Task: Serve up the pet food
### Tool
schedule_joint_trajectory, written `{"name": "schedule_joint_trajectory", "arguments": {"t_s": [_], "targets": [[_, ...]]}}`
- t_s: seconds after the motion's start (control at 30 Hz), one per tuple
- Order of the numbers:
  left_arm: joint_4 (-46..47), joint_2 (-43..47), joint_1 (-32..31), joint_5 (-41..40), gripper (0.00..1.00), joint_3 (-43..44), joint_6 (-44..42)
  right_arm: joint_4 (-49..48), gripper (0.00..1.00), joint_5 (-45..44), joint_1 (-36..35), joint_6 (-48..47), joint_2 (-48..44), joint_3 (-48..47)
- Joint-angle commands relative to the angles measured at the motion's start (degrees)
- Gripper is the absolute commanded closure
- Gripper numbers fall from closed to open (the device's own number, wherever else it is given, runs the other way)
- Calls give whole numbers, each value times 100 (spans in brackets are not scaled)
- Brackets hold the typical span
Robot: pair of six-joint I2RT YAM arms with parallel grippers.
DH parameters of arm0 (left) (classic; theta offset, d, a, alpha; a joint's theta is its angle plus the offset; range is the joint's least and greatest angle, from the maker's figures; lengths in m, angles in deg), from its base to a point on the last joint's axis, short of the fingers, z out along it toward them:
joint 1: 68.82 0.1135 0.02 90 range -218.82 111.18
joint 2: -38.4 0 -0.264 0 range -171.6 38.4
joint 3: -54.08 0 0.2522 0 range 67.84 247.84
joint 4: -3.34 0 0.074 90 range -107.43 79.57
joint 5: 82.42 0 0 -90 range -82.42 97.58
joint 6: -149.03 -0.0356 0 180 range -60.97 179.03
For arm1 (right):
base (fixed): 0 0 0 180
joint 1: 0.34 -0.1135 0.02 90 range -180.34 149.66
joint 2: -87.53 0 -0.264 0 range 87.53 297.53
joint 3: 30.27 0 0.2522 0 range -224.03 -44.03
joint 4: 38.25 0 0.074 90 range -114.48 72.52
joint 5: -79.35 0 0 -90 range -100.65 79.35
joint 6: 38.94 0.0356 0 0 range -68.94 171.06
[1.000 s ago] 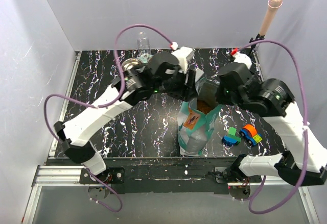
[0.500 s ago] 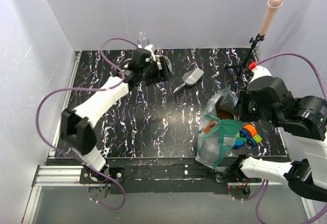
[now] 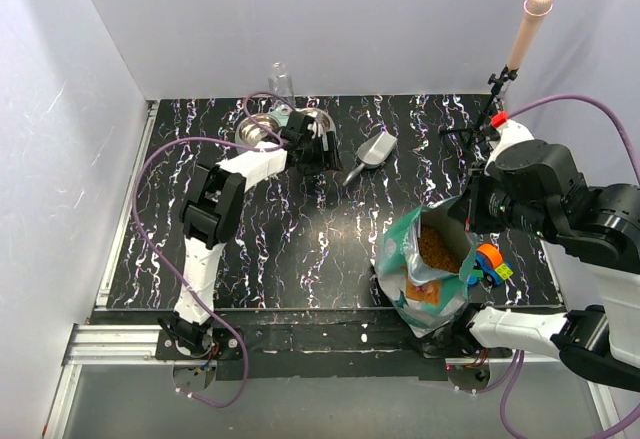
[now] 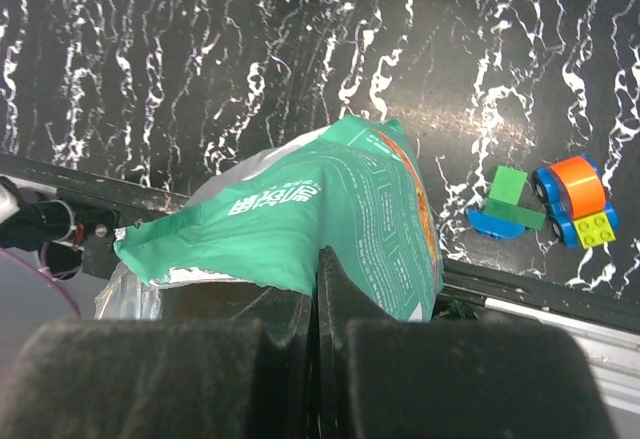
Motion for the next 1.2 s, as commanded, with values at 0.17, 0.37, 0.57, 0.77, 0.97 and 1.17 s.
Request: {"name": "schedule_joint_trajectory", "arguments": {"t_s": [0.17,0.37,0.57,0.77,0.97,1.17], "targets": [[1731,-217,-93,713,31,-111,441,-349,99,-177,3,-40,262,-1496],[1539,-542,-576,221,35,257,230,-446,99,-360,3,39,130,-1205],[1390,-788,-743,-131,50,372,284,-393,99,-835,3,22,288,-1179],[890,-833,-770,-332,77,662,-50,-166,99,-1002,56,-93,701,-1381],[143,71,-761,-737,100,286,-577,-172,99,-907,670,-434,1070,-1285],[-814,1801,-752,-1105,100,-856,-675,-743,99,-801,1488,-1102,1316,-1118]]}}
